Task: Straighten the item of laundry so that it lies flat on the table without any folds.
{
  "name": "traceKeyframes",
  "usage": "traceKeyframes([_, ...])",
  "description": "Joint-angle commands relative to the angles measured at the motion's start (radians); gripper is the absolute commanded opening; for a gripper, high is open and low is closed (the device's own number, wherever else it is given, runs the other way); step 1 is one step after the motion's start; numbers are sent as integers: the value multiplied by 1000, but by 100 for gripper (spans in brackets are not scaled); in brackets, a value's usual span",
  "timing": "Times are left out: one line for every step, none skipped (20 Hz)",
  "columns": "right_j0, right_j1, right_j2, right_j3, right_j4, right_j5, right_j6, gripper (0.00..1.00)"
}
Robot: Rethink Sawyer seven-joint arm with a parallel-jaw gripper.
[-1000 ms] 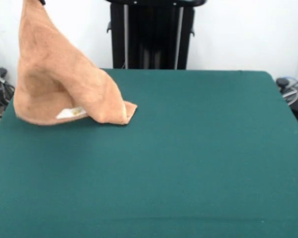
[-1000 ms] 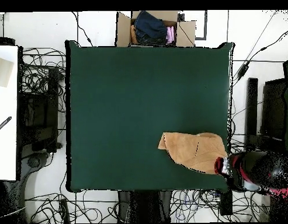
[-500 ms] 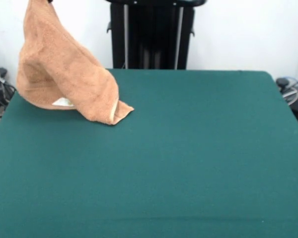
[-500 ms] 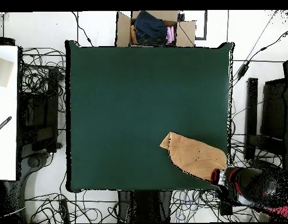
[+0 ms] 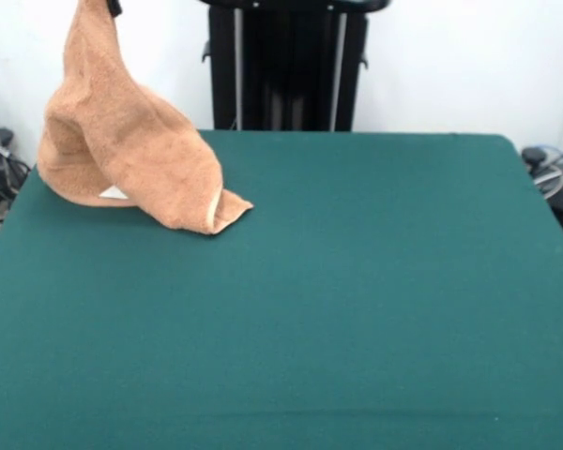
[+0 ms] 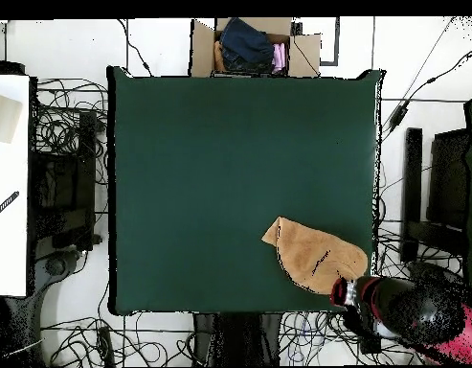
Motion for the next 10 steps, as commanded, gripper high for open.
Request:
traceKeyframes([-9,4,94,83,-40,-35,-168,0])
traceKeyframes([-11,10,97,80,-42,-33,-166,0])
traceKeyframes([-13,14,99,77,-44,-31,-164,0])
traceKeyframes([-16,20,101,73,-46,-29,-165,0])
traceKeyframes([-20,22,105,71,-47,-28,-166,0])
traceKeyframes([-29,21,109,74,-46,-26,-172,0])
traceKeyframes([-33,25,110,73,-47,-24,-171,0])
traceKeyframes([-37,32,113,74,-50,-27,-168,0])
traceKeyframes([-37,39,115,76,-55,-35,-160,0])
traceKeyframes([-35,49,117,79,-57,-42,-150,0])
